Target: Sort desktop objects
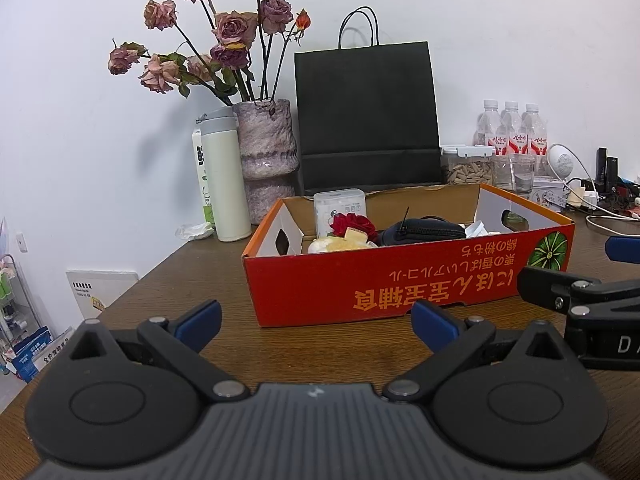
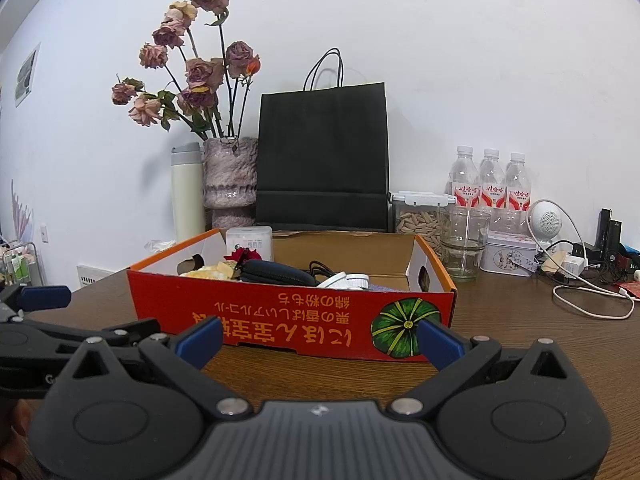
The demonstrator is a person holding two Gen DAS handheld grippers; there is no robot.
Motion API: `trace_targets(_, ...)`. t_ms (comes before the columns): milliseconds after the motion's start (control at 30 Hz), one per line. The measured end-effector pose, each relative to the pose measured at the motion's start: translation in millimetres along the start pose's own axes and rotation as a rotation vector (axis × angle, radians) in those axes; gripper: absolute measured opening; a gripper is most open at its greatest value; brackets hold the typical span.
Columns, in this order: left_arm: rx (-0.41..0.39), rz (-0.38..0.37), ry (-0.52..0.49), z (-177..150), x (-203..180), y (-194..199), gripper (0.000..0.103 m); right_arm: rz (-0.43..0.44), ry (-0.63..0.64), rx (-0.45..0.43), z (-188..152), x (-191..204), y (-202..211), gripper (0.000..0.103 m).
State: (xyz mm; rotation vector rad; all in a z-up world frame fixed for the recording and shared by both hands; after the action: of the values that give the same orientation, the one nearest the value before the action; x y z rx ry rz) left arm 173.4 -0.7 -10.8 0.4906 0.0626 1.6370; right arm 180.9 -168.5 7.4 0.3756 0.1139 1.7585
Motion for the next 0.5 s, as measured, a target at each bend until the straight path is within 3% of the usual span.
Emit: trace_targets(500, 0.004, -0.005, 0.002, -0.3, -0.2, -1.0, 0.103, 0.001, 0.000, 0.000, 0.2, -0.2, 0.0, 0.103)
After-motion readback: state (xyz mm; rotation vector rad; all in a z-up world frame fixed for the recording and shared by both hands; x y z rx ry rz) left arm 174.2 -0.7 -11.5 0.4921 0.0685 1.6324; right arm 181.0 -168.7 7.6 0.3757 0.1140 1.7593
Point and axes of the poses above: each gripper's, at about its wrist camera, not at the fingertips, and y roughly against the way its jaws point, x to its left, z to its top, the point moved 8 cm from there along -y, roughly the way its jaws point, and after that the axes turned 10 degrees about -y, right-handed, at the moved point
